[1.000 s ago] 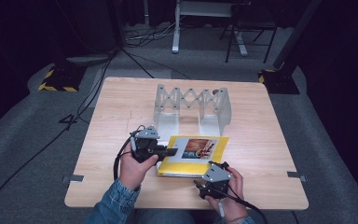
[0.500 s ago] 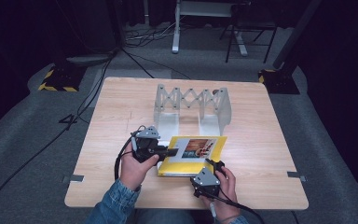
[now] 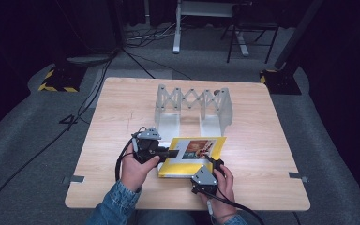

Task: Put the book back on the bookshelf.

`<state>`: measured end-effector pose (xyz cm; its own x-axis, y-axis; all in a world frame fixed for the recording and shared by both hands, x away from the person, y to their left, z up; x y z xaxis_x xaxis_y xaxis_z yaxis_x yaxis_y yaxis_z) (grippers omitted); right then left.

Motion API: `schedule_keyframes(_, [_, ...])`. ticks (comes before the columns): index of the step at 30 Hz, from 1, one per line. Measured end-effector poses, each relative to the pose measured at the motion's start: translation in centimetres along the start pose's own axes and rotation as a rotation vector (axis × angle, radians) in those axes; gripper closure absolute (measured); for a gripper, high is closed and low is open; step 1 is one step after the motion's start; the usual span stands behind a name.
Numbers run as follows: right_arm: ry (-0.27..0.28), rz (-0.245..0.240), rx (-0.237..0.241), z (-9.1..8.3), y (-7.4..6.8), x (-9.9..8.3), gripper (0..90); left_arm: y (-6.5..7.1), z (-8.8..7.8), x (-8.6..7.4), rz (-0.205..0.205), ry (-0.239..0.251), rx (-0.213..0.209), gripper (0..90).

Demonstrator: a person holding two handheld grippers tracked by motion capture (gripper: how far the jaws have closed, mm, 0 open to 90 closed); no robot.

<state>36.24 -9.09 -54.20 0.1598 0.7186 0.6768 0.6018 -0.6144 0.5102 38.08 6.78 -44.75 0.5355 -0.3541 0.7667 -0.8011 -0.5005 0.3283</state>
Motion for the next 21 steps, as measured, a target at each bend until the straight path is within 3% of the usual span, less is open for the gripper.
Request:
schedule_keyframes(4, [0.011, -0.021, -0.037, 0.4, 0.2, 0.1, 7.6, 0.1, 0.0, 0.0, 0.001, 0.004, 0.001, 84.5])
schedule_keyframes(10, [0.02, -0.035, -0.056, 0.6, 0.2, 0.2, 7.9, 0.2, 0.0, 0.0, 0.0, 0.004, -0.001, 84.4])
schedule_keyframes(13, [0.019, -0.059, -0.038, 0.4, -0.1, 0.4, 19.8, 0.1, 0.2, -0.1, -0.001, -0.005, 0.009, 84.4])
schedule_keyframes(17, [-0.013, -0.155, -0.032, 0.1, -0.7, 0.7, 37.1, 0.0, 0.3, -0.2, -0.002, -0.014, 0.019, 84.3])
schedule_keyframes(21, [-0.016, -0.191, -0.029, -0.2, -1.1, 1.0, 49.7, 0.1, 0.3, -0.3, 0.004, -0.012, 0.032, 84.0])
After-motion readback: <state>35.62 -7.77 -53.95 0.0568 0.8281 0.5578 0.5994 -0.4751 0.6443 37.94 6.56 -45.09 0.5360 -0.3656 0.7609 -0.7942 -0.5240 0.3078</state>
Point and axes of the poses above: each handheld gripper's, and its own axes: z roughly forward along the jaws, x roughly out of its top, y roughly to its right, the point moved 7 cm from there along z, roughly forward along the jaws, and after that the axes turned 1 degree about -y, right-handed, at the moved point
